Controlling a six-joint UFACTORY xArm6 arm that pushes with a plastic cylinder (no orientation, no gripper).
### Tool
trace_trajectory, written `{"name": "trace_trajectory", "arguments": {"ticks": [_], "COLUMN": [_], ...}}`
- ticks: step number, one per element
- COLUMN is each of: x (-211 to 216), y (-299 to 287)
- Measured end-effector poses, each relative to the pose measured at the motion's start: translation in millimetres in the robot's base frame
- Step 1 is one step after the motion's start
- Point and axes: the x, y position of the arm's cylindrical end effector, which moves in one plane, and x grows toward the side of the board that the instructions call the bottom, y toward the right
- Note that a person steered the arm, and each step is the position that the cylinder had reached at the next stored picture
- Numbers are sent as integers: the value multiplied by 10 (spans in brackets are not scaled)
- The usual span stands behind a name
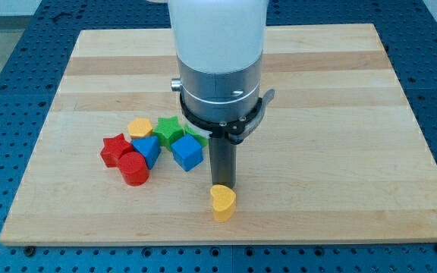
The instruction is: Push the yellow hexagon along with blue cube to the yellow heart
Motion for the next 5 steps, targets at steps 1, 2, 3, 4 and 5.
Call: {"name": "trace_trajectory", "arguments": {"ticks": [1,2,3,4,5], "x": [91,116,100,-579,-1192], "y": [0,0,2,115,130]}}
